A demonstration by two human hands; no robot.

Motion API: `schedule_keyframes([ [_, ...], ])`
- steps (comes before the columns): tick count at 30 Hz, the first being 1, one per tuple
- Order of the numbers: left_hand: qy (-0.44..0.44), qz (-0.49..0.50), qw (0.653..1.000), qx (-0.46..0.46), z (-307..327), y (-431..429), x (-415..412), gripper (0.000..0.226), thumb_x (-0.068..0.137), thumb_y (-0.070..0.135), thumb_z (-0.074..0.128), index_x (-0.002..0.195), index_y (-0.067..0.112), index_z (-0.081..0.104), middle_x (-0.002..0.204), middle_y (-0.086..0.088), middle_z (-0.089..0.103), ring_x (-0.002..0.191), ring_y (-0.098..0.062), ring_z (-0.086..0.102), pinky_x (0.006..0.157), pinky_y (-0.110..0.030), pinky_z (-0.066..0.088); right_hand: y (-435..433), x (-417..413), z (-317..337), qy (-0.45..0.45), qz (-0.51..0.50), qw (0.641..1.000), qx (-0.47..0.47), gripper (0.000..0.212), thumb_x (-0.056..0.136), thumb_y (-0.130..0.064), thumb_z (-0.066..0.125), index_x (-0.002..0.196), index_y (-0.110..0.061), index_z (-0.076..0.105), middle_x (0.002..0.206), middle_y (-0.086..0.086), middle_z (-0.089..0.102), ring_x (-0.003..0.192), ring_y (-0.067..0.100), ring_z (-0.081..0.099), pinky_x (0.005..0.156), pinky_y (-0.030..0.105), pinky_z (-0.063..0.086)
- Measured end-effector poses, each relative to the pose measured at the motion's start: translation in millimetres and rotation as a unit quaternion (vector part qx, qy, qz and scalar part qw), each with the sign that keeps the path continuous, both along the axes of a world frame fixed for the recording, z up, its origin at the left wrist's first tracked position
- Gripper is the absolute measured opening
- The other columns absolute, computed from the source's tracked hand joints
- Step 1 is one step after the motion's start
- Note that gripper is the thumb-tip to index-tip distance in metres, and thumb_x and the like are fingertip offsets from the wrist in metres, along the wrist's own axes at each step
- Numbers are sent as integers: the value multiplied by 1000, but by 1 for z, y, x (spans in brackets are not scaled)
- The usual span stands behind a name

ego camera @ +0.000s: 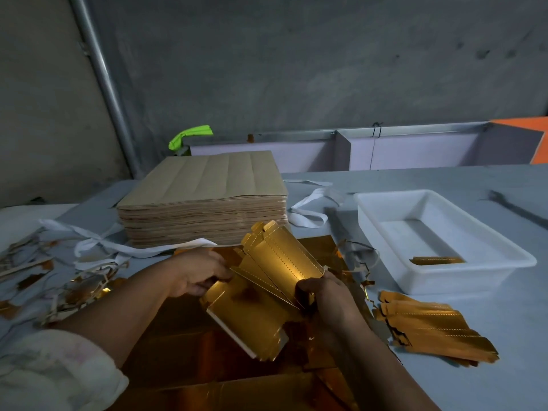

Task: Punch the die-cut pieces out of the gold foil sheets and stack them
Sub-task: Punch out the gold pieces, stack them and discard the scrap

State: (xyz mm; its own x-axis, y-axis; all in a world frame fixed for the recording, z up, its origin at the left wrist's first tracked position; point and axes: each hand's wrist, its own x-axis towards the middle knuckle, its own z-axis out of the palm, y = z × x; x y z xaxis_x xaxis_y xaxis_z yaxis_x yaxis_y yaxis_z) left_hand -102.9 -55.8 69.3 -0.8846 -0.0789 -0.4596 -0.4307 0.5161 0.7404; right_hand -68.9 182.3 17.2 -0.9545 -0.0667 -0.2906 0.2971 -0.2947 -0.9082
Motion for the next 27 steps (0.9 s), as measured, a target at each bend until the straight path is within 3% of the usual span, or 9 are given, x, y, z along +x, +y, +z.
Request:
schedule_keyframes([
  [3, 52, 60, 994, 80, 2, 5, -4, 11, 93, 3, 59, 98, 9, 67, 91, -13, 70, 82, -25, 65, 70, -39, 55, 0, 0, -1, -29, 25, 999, -11, 14, 90, 1, 57, 98, -8, 53, 98, 14, 51, 81, 28, 55, 57, 33, 52],
  [7, 67, 102, 984, 130, 1, 13, -5, 12, 96, 11, 56, 105, 8, 63, 97, -15, 67, 86, -27, 64, 64, -37, 51, -2, -6, -7, -5, 14, 998, 60, 14, 86, 4, 57, 83, -9, 56, 73, 9, 56, 63, 21, 55, 59, 33, 47],
  [10, 58, 115, 979, 155, -1, 18, -6, 11, 96, 13, 56, 104, 10, 64, 96, -14, 68, 88, -27, 64, 68, -37, 47, 1, -9, -10, -15, -3, 998, 62, 13, 85, 5, 58, 84, -8, 58, 73, 9, 59, 63, 21, 57, 63, 35, 50],
  [13, 55, 109, 979, 166, -3, 23, -8, 10, 97, 14, 55, 102, 12, 63, 97, -13, 69, 90, -27, 63, 75, -38, 46, 6, -13, -12, -20, -13, 998, 57, 15, 86, 6, 57, 88, -9, 59, 79, 11, 61, 67, 23, 61, 68, 39, 54],
  [16, 52, 100, 978, 177, -2, 29, -10, 13, 97, 14, 55, 107, 10, 62, 99, -14, 68, 90, -28, 63, 75, -39, 49, 10, -14, -14, -24, -2, 999, 27, 20, 88, 7, 54, 106, 1, 61, 79, 17, 61, 65, 22, 59, 62, 36, 51],
  [18, 54, 97, 977, 182, -2, 34, -10, 18, 96, 16, 58, 111, 9, 64, 103, -14, 69, 94, -29, 64, 75, -40, 50, 12, -14, -15, -45, 9, 999, 22, 26, 91, 6, 54, 116, -3, 56, 93, 26, 58, 72, 24, 58, 57, 34, 54],
  [21, 58, 72, 977, 190, -5, 37, -9, 26, 91, 24, 65, 114, 13, 66, 108, -11, 71, 104, -28, 65, 88, -43, 50, 17, -16, -18, -117, -8, 993, 13, 24, 95, -5, 55, 113, -20, 54, 110, 17, 49, 93, 34, 57, 75, 43, 58],
  [24, 49, 27, 986, 156, -13, 38, -8, 41, 84, 39, 69, 117, 17, 63, 113, -10, 69, 112, -29, 62, 103, -46, 44, 22, -23, -25, -120, -61, 991, 9, 22, 95, -5, 56, 112, -18, 53, 107, 13, 49, 89, 31, 56, 61, 37, 50],
  [27, 65, -6, 992, 109, -23, 42, -7, 34, 89, 45, 62, 113, 21, 65, 110, -5, 70, 112, -25, 62, 99, -42, 45, 24, -26, -31, -108, -76, 991, 26, 22, 94, -6, 56, 114, -14, 53, 111, 15, 51, 88, 31, 55, 61, 41, 48],
])
